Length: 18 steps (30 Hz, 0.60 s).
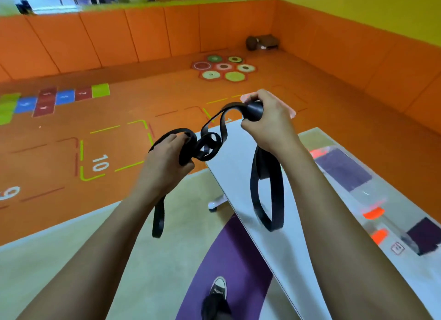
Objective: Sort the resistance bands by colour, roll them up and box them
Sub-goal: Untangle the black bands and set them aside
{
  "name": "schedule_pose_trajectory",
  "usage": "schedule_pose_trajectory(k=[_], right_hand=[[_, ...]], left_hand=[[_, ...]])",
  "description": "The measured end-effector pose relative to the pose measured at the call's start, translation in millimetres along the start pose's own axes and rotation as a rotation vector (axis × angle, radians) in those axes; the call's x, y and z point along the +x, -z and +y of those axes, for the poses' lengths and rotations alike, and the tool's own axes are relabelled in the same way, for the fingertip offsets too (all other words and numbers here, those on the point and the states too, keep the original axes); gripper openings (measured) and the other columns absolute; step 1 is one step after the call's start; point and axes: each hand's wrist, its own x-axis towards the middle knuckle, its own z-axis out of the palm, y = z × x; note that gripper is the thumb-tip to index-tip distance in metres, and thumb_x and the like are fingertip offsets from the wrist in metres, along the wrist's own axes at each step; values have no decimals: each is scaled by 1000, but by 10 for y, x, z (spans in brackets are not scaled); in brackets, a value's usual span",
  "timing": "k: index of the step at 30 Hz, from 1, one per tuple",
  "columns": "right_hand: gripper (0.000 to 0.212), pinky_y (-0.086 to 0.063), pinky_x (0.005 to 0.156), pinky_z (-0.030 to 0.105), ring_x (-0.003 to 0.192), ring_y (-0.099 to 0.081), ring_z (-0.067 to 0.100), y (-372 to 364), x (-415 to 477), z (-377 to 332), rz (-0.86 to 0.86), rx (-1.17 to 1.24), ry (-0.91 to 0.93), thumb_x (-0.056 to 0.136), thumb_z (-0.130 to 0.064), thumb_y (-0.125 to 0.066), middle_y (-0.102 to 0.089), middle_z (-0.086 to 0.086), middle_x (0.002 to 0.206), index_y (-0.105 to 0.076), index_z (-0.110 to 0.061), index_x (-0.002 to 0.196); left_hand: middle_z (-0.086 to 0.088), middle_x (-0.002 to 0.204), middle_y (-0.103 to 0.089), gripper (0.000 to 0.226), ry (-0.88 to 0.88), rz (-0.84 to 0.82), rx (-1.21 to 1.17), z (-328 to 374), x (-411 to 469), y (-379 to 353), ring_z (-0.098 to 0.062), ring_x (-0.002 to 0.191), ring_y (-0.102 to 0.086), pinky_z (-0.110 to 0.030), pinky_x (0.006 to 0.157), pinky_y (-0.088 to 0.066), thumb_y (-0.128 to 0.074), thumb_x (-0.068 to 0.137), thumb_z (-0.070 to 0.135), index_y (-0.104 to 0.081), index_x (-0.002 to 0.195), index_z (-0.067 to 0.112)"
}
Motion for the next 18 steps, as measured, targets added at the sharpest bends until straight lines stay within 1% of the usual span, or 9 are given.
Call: schedule_pose_trajectory(k=[2,3,5,6,7,8,14,16,18], right_hand=[[31,-38,71,2,95,-59,15,-20,355,87,5,-1,-22,83,-19,-71,-65,-8,104,-59,-24,111],[31,-36,65,2,93,-58,14,-27,498,101,9,-9,-20,83,-20,-71,-64,-10,102,-59,-25,111],[33,-41,65,7,91,-58,15,-55,849,112,32,-5,-17,82,-18,-71,-64,-10,99,-58,-27,111],[34,-49,70,18,90,-60,16,-70,1005,111,53,2,-7,80,-18,-71,-64,-9,98,-58,-26,110],[35,-54,75,30,91,-61,18,-86,1151,117,75,5,2,78,-17,-72,-65,-8,98,-59,-26,109],[36,-55,78,36,91,-62,19,-88,1273,114,95,4,8,77,-18,-73,-66,-7,97,-59,-26,108],[37,-52,77,31,89,-62,15,-185,2080,215,201,18,-12,73,-18,-71,-66,-10,98,-60,-26,108],[37,-52,74,27,88,-63,13,-299,2324,300,230,42,-40,73,-17,-72,-67,-11,96,-59,-25,107],[37,-50,70,24,86,-62,14,-455,2503,424,240,47,-86,74,-16,-72,-66,-10,95,-59,-25,107]], left_hand=[[-3,95,-57,39,-7,-6,-25,-45,444,-99,-29,83,-52,-42,65,-45,-71,75,10,-60,112,14],[-3,94,-56,38,-13,-1,-36,-49,617,-129,-29,82,-52,-42,64,-44,-71,75,9,-60,111,14],[1,92,-52,36,-39,3,-61,-55,1018,-201,-29,80,-50,-39,62,-38,-71,75,9,-59,108,14],[3,89,-49,33,-56,-1,-78,-45,1199,-233,-27,78,-47,-36,60,-33,-71,75,8,-57,104,15],[5,86,-45,29,-75,-4,-91,-35,1371,-259,-24,76,-44,-34,58,-29,-71,75,8,-54,98,17],[6,84,-42,29,-94,0,-105,-25,1520,-285,-22,74,-40,-31,56,-26,-70,76,8,-50,94,19],[5,89,-48,29,-187,65,-198,-60,2544,-572,-20,77,-42,-32,62,-30,-68,77,12,-57,104,14],[6,90,-50,32,-209,48,-249,-121,2850,-714,-18,80,-44,-28,62,-33,-68,77,11,-59,107,13],[4,91,-52,32,-241,22,-290,-232,3101,-919,-19,81,-46,-30,63,-37,-67,76,11,-59,107,13]])
